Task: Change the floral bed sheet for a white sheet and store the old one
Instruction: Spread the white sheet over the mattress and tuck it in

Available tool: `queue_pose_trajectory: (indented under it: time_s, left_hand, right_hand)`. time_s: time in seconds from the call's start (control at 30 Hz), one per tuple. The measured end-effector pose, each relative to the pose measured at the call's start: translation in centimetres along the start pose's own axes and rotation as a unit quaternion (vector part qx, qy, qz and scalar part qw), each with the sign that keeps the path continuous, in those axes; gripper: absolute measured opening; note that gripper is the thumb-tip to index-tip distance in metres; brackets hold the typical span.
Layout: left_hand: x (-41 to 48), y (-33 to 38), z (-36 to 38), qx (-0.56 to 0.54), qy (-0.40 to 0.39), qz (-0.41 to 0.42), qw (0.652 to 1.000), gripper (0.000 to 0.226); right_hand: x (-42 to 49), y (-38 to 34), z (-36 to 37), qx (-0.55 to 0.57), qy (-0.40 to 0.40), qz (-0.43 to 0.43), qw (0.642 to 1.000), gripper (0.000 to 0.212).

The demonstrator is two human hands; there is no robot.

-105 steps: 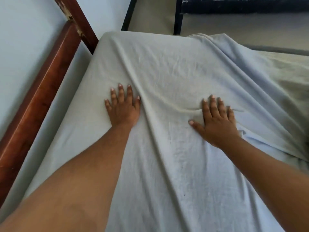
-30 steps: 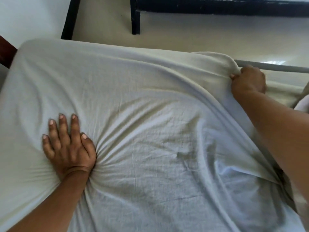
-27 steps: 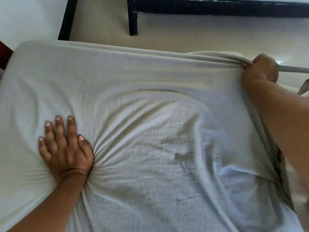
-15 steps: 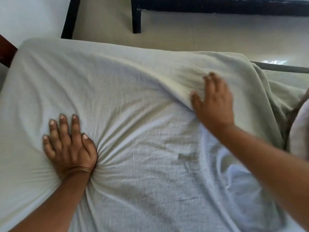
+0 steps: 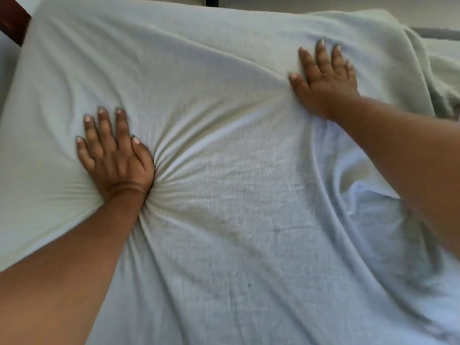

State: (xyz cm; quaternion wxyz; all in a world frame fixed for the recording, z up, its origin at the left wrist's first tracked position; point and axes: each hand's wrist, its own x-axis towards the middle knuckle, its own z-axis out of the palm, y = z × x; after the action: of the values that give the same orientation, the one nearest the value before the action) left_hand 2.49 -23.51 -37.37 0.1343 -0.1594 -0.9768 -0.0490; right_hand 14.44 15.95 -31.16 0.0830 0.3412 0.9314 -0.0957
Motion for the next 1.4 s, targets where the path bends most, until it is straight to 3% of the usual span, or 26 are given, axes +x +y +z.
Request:
queue_pose_trajectory:
  time_s: [0.1, 0.27, 0.43, 0.57, 0.63, 0.73, 0.87, 1.0, 1.1, 1.2, 1.33, 1.4]
  left_hand:
    - [0.0, -0.3, -1.6, -0.005, -0.014, 0.002, 1.000, 0.057]
    - [-3.8, -0.9, -5.4, -0.046, -0.145, 0.048, 0.987, 0.064]
    - [-22.3, -8.1, -13.9, -0.007, -0.191, 0.156, 0.969, 0.062]
    - [-33.5, -15.5, -18.2, 0.025, -0.243, 0.168, 0.955, 0.066]
    - [-36.7, -17.8, -19.2, 0.017, -0.270, 0.178, 0.946, 0.069]
    - [-40.0, -20.7, -21.5, 0.002, -0.296, 0.193, 0.935, 0.073]
    - [-42.1, -23.2, -23.5, -0.034, -0.291, 0.207, 0.934, 0.076]
    - [-42.6, -25.8, -25.1, -0.049, -0.285, 0.123, 0.949, 0.076]
    - [-41.5, -27.4, -25.4, -0.084, -0.304, 0.075, 0.946, 0.060]
    - [-40.0, -28.5, -25.1, -0.127, -0.373, 0.057, 0.917, 0.038]
    - [-38.1, -30.1, -24.7, -0.123, -0.491, 0.077, 0.859, 0.037]
    - [-37.5, -30.3, -24.4, -0.105, -0.505, 0.096, 0.851, 0.032]
  right_hand:
    - [-5.0, -3.4, -1.1, 0.027, -0.043, 0.028, 0.998, 0.077]
    - [-24.9, -5.8, 5.8, 0.005, -0.021, -0.074, 0.997, 0.081]
    - [-42.9, -3.8, 9.5, -0.001, 0.020, -0.106, 0.994, 0.077]
    - [-53.1, -1.9, 10.9, -0.009, -0.004, -0.122, 0.993, 0.081]
    - [-55.9, -1.1, 11.2, -0.009, -0.019, -0.140, 0.990, 0.083]
    - [-59.1, -0.3, 11.2, 0.000, -0.024, -0.236, 0.971, 0.078]
    - [-60.8, 0.4, 11.0, 0.029, -0.019, -0.326, 0.945, 0.046]
    - [-61.5, 0.0, 10.8, 0.040, -0.059, -0.326, 0.943, 0.027]
    - [-61.6, -0.8, 10.6, 0.048, -0.081, -0.294, 0.951, 0.022]
    - [-62.4, -0.9, 10.0, 0.036, -0.128, -0.274, 0.952, 0.026]
    - [-62.4, -0.7, 9.0, 0.013, -0.181, -0.294, 0.938, 0.021]
    - [-61.6, -1.3, 8.6, 0.006, -0.228, -0.275, 0.934, 0.036]
